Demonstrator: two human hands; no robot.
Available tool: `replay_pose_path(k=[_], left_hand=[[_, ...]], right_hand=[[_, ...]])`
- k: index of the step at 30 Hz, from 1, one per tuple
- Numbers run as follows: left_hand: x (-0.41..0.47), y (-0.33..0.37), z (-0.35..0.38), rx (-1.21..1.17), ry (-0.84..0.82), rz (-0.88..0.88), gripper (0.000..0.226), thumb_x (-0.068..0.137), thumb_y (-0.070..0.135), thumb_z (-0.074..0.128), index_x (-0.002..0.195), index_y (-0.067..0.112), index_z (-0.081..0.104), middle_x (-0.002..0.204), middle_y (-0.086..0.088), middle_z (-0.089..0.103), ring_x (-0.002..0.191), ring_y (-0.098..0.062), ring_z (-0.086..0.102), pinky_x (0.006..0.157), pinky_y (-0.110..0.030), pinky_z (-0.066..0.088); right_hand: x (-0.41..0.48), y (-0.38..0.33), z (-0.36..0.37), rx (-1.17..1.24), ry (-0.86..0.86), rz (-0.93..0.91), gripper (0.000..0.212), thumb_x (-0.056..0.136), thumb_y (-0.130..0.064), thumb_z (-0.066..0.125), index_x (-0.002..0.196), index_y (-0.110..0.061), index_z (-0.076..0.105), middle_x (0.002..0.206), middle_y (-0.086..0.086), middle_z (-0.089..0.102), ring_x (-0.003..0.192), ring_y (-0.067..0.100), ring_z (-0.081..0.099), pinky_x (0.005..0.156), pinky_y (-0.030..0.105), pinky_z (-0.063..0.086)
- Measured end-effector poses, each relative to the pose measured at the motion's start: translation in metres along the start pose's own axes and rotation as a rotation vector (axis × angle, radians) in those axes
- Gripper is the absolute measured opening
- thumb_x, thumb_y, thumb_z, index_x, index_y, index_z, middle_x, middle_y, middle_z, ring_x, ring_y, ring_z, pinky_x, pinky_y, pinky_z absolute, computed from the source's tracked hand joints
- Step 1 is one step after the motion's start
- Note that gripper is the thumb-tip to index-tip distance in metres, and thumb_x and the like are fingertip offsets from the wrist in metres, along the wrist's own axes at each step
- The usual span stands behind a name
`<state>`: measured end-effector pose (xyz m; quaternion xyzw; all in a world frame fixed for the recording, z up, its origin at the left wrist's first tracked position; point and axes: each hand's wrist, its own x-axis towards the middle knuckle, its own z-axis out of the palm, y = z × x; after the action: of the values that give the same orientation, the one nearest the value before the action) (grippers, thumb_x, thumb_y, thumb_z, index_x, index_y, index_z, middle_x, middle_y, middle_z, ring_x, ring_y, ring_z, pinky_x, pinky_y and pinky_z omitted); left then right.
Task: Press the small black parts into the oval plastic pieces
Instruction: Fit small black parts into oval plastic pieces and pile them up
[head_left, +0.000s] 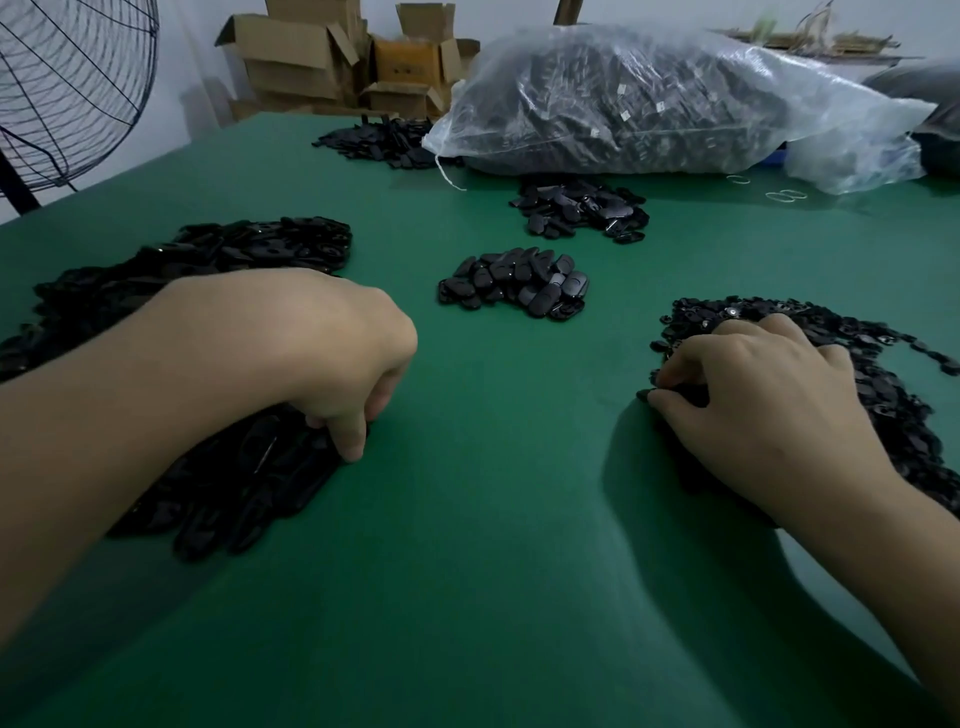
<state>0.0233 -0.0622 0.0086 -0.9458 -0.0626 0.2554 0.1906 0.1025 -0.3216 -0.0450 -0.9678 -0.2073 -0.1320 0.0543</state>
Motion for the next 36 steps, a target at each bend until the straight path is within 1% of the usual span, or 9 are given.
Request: replay_pose_path(k=[5, 11, 13, 15, 17, 19, 22, 27, 36], left_hand=[[-0.001, -0.002, -0.001, -0.075, 0.171, 0.089, 0.023, 0.073, 0.049, 0.084, 0.086, 0.037, 0.070, 0.075, 0.022, 0.073, 0.073, 0.002, 0.066, 0.064, -0.022, 0.053], [0.009, 0.006, -0.002, -0.307, 0.484, 0.211, 0.015, 0.085, 0.033, 0.076, 0.080, 0.044, 0.068, 0.069, 0.035, 0.067, 0.069, 0.012, 0.062, 0.067, -0.021, 0.052], [0.012, 0.009, -0.003, -0.550, 0.511, 0.278, 0.013, 0.087, 0.030, 0.077, 0.084, 0.041, 0.073, 0.075, 0.034, 0.070, 0.069, 0.015, 0.065, 0.073, -0.018, 0.055], [0.013, 0.019, 0.000, -0.942, 0.505, 0.353, 0.009, 0.091, 0.024, 0.076, 0.093, 0.034, 0.076, 0.084, 0.022, 0.076, 0.069, 0.005, 0.072, 0.074, -0.020, 0.060], [0.012, 0.033, 0.006, -1.324, 0.476, 0.388, 0.009, 0.096, 0.018, 0.071, 0.101, 0.024, 0.075, 0.091, 0.008, 0.079, 0.074, -0.014, 0.078, 0.073, -0.032, 0.064], [0.011, 0.046, 0.015, -1.548, 0.457, 0.395, 0.010, 0.098, 0.014, 0.068, 0.105, 0.017, 0.073, 0.095, 0.000, 0.079, 0.077, -0.023, 0.079, 0.071, -0.041, 0.065], [0.011, 0.058, 0.030, -1.745, 0.408, 0.377, 0.014, 0.099, 0.014, 0.067, 0.112, 0.016, 0.069, 0.097, -0.007, 0.078, 0.077, -0.028, 0.079, 0.062, -0.039, 0.065], [0.011, 0.066, 0.050, -1.895, 0.444, 0.307, 0.013, 0.099, 0.010, 0.065, 0.112, 0.011, 0.063, 0.101, -0.015, 0.073, 0.076, -0.030, 0.079, 0.056, -0.032, 0.062], [0.009, 0.068, 0.061, -1.724, 0.564, 0.408, 0.032, 0.089, 0.009, 0.077, 0.113, 0.027, 0.066, 0.104, 0.007, 0.074, 0.082, -0.018, 0.078, 0.061, -0.019, 0.053]], right_hand=[[-0.001, -0.001, 0.002, 0.038, 0.042, -0.041, 0.009, 0.093, -0.036, 0.068, 0.088, -0.030, 0.072, 0.094, -0.008, 0.062, 0.107, 0.024, 0.045, 0.083, 0.043, 0.030], [0.000, 0.000, 0.002, 0.062, 0.049, -0.038, 0.012, 0.095, -0.031, 0.065, 0.086, -0.029, 0.072, 0.093, -0.008, 0.065, 0.104, 0.023, 0.046, 0.082, 0.041, 0.028], [0.001, 0.001, 0.004, 0.063, 0.054, -0.045, 0.012, 0.096, -0.030, 0.064, 0.087, -0.028, 0.072, 0.093, -0.007, 0.065, 0.105, 0.024, 0.046, 0.082, 0.041, 0.029], [0.003, 0.003, 0.006, 0.124, 0.088, -0.076, 0.011, 0.096, -0.029, 0.064, 0.089, -0.027, 0.072, 0.092, -0.008, 0.066, 0.104, 0.023, 0.049, 0.083, 0.040, 0.034], [0.004, 0.000, 0.005, 0.340, 0.131, -0.116, 0.009, 0.096, -0.029, 0.066, 0.089, -0.028, 0.070, 0.085, -0.013, 0.066, 0.096, 0.017, 0.055, 0.082, 0.039, 0.046], [0.002, -0.006, 0.003, 0.648, 0.111, -0.114, 0.010, 0.096, -0.029, 0.066, 0.086, -0.030, 0.068, 0.078, -0.015, 0.068, 0.083, 0.005, 0.061, 0.074, 0.025, 0.051], [-0.002, -0.016, 0.001, 1.013, -0.050, -0.067, 0.011, 0.098, -0.025, 0.064, 0.089, -0.025, 0.070, 0.080, -0.009, 0.076, 0.073, 0.003, 0.066, 0.068, 0.023, 0.050], [-0.005, -0.022, 0.008, 1.330, -0.273, 0.040, 0.010, 0.100, -0.016, 0.060, 0.098, -0.009, 0.067, 0.085, 0.007, 0.078, 0.070, 0.011, 0.064, 0.061, 0.025, 0.048], [-0.008, -0.027, 0.010, 1.624, -0.396, 0.139, 0.029, 0.071, -0.018, 0.074, 0.097, -0.008, 0.066, 0.099, 0.014, 0.078, 0.076, 0.011, 0.067, 0.063, 0.018, 0.050]])
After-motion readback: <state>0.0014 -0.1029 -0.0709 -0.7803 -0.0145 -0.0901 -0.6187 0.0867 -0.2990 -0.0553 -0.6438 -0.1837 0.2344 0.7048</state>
